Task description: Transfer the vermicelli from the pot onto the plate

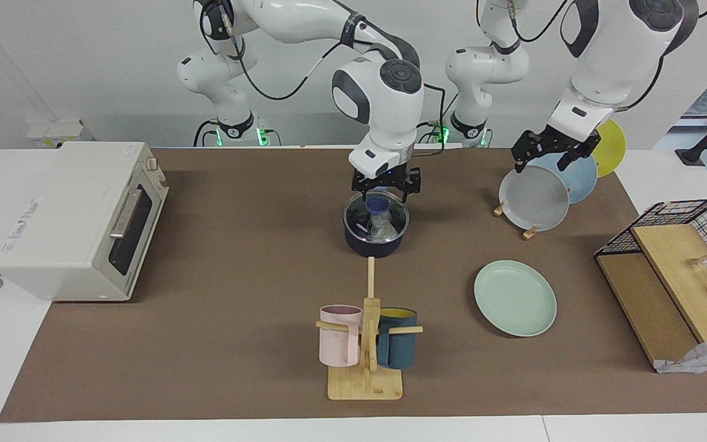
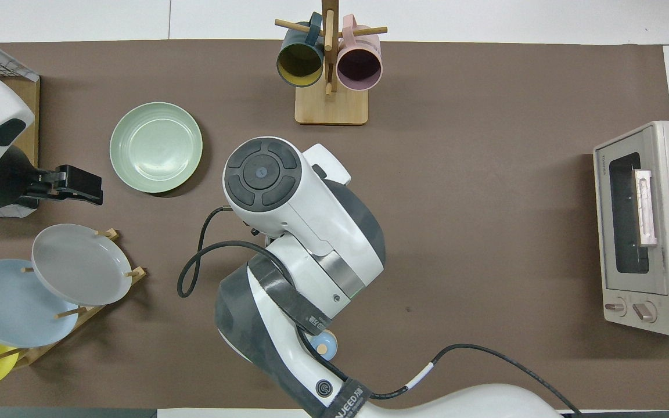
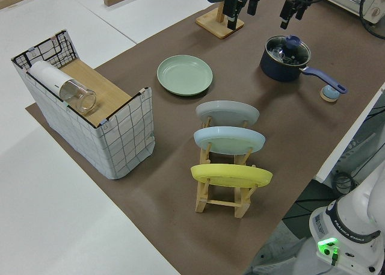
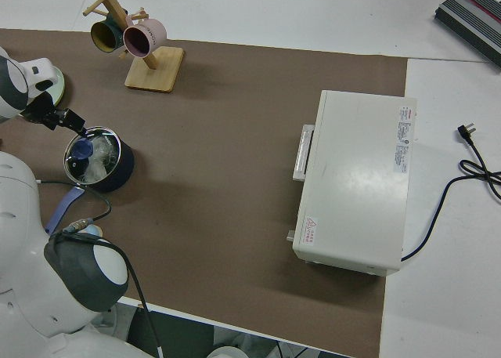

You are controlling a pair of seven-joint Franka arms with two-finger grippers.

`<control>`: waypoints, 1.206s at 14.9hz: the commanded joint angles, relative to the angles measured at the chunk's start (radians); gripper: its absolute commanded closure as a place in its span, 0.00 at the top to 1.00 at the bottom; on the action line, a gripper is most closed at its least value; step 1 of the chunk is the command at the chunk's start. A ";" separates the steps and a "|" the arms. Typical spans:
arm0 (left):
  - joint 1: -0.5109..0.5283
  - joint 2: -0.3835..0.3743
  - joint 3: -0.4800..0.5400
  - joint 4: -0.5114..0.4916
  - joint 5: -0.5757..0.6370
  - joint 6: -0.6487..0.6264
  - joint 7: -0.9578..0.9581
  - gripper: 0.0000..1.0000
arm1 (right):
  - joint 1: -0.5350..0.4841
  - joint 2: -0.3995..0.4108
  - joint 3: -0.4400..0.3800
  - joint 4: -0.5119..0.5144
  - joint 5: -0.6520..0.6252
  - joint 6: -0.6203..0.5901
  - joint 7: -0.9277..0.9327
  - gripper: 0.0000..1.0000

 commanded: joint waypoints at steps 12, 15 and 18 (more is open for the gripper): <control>0.006 -0.025 0.002 -0.033 -0.008 0.054 -0.009 1.00 | 0.023 -0.073 -0.003 -0.232 -0.001 0.128 -0.037 0.94; 0.011 -0.025 0.002 -0.038 -0.008 0.061 -0.003 1.00 | 0.022 -0.076 -0.003 -0.234 -0.001 0.126 -0.057 0.88; 0.009 -0.025 0.001 -0.038 -0.008 0.057 -0.004 1.00 | 0.022 -0.076 -0.003 -0.234 -0.002 0.128 -0.060 0.88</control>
